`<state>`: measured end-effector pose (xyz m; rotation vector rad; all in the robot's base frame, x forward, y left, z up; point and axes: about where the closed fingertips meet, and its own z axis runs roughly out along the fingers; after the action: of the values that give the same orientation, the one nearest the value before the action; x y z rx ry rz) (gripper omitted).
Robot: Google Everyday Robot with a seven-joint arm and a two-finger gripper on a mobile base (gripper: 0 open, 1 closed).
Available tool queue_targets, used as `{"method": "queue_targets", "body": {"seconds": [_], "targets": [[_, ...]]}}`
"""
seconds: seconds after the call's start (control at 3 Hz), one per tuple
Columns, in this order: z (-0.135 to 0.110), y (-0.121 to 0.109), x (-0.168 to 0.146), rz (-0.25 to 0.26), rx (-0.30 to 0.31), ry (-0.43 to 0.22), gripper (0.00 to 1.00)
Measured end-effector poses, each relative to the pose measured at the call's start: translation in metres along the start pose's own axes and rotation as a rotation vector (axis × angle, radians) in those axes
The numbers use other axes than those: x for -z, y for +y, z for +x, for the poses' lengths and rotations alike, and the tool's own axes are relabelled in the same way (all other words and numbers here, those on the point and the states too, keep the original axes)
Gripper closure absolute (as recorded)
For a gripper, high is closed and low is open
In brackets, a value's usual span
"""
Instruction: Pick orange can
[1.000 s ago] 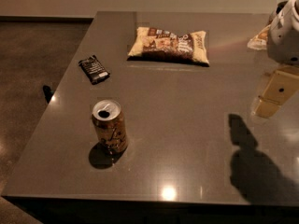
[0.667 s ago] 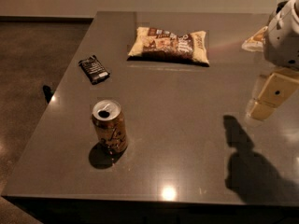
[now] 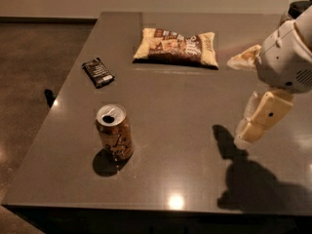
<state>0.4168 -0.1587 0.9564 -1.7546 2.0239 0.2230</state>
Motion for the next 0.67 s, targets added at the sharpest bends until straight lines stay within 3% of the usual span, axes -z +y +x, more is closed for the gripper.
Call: {"method": "queue_targets", "body": {"seconds": [0.33, 0.67], "targets": [[-0.025, 0.015, -0.032, -0.065, 0.024, -0.106, 0.00], [-0.043, 0.020, -0.055, -0.081, 0.032, -0.175, 0.00]]}}
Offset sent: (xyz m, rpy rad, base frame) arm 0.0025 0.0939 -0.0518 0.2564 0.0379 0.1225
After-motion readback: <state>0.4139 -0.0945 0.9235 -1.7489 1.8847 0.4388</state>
